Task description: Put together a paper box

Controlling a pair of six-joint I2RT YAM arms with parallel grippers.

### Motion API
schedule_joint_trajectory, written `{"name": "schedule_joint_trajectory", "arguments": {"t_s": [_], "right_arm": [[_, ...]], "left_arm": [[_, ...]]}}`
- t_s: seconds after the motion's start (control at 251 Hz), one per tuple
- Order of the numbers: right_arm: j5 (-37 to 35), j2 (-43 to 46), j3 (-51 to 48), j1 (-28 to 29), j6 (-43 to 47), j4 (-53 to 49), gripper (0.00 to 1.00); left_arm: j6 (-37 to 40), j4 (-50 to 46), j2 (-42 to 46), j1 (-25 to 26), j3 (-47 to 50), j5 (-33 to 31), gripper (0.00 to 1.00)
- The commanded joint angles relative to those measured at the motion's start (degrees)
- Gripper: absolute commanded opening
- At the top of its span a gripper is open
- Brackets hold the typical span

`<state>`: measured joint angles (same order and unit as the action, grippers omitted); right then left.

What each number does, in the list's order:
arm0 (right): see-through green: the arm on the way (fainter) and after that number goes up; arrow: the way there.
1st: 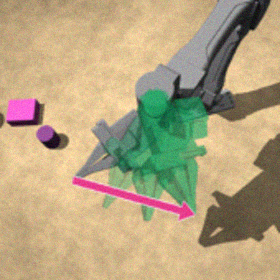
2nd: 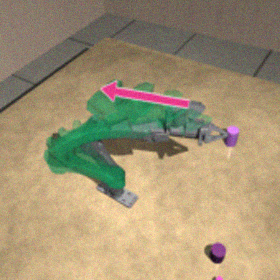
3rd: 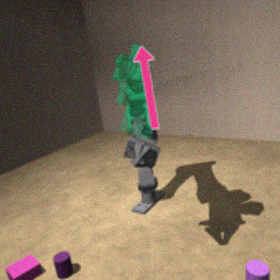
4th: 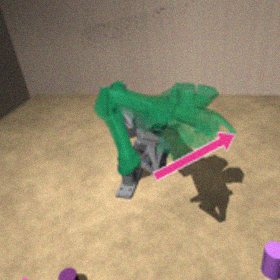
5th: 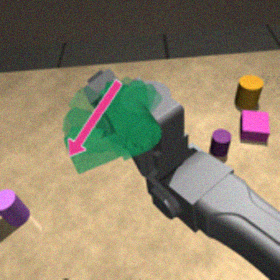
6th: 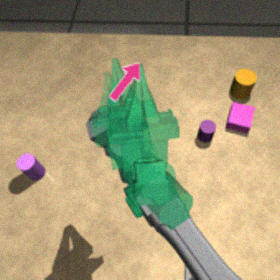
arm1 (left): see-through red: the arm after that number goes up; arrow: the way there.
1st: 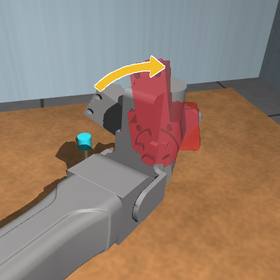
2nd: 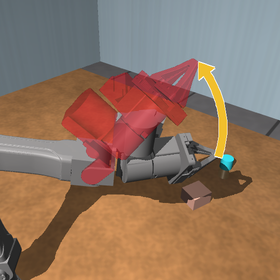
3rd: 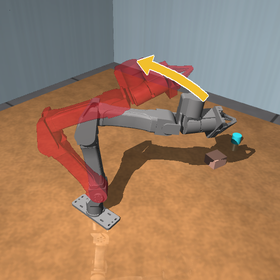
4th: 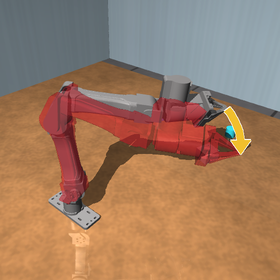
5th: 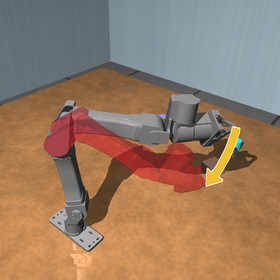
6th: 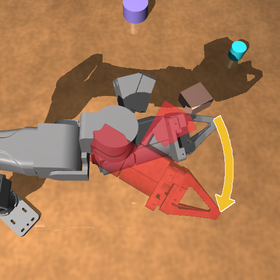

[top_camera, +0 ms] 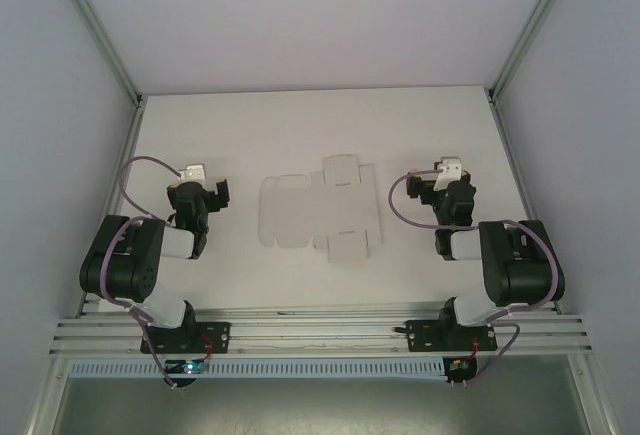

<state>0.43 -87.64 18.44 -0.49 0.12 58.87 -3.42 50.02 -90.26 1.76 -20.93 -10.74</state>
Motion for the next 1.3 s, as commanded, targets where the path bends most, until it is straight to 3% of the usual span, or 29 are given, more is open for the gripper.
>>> {"name": "schedule_joint_trajectory", "arguments": {"t_s": [0.0, 1.205, 1.297], "right_arm": [[-0.78, 0.64, 0.28, 0.49, -0.91, 0.71, 0.98], [-0.43, 0.78, 0.49, 0.31, -1.06, 0.72, 0.98], [-1.41, 4.11, 2.89, 0.44, -1.28, -6.27, 0.98]], "left_arm": [[-0.39, 2.65, 0.72, -0.60, -0.65, -0.29, 1.00], [0.20, 2.11, 0.78, -0.63, -1.23, 1.51, 1.00], [0.03, -4.68, 4.28, -0.54, -3.21, 0.40, 1.00]]}}
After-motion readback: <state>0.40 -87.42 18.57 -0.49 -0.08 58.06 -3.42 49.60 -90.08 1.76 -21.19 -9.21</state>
